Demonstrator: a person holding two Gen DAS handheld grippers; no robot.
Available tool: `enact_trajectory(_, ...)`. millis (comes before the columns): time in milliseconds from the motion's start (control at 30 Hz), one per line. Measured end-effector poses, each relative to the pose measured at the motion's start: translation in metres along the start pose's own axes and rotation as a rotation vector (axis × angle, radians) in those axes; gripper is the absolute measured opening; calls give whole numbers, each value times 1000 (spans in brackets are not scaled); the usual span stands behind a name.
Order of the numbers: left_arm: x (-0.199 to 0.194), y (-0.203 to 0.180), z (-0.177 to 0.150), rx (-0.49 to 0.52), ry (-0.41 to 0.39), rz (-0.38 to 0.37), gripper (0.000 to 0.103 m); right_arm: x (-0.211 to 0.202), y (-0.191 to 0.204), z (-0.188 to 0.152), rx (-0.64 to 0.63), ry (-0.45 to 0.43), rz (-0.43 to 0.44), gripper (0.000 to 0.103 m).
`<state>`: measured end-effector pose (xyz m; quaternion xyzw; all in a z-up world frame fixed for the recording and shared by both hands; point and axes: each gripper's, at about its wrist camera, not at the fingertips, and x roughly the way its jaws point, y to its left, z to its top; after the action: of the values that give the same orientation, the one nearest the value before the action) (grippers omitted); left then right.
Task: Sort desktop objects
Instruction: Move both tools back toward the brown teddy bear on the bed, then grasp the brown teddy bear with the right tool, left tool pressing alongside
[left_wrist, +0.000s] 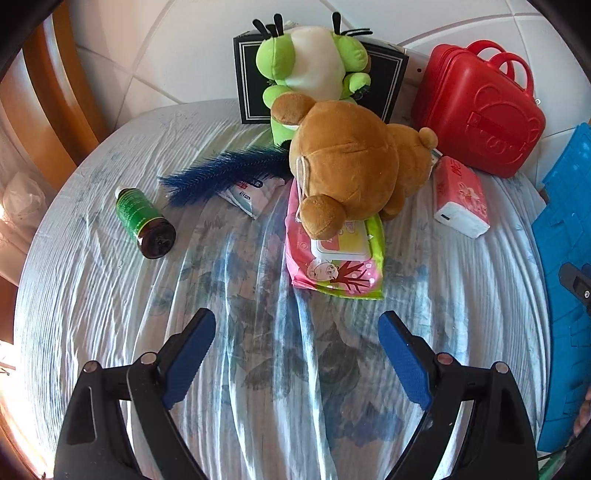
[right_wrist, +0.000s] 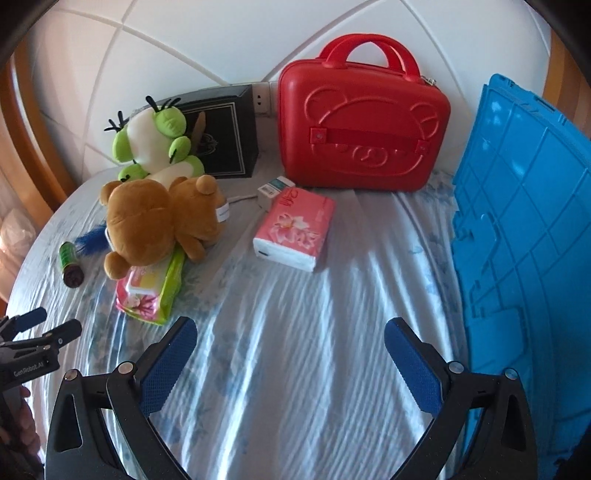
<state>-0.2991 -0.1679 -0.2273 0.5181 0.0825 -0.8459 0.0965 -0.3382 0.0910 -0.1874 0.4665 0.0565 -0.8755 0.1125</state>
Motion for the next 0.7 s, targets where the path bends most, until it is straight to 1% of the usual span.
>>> enact_trajectory(133,27,-8,11,10,31,-3,90,31,-2,7,9,34,-3,103)
enact_trajectory(233,39,-12,21,18,33,-5,90,49,-4,11,11,55,-8,103)
enact_trajectory(433,40,-14,49,31,-29,3,90,68,-7,20,27,68,-2,103)
enact_trajectory(533,43,-13,57,23,-34,-1,90,72,-2,28,22,57,34,103)
enact_trajectory(700,42,-21,70,29,-70,-21,90,79,23,49,-17,10,139,103)
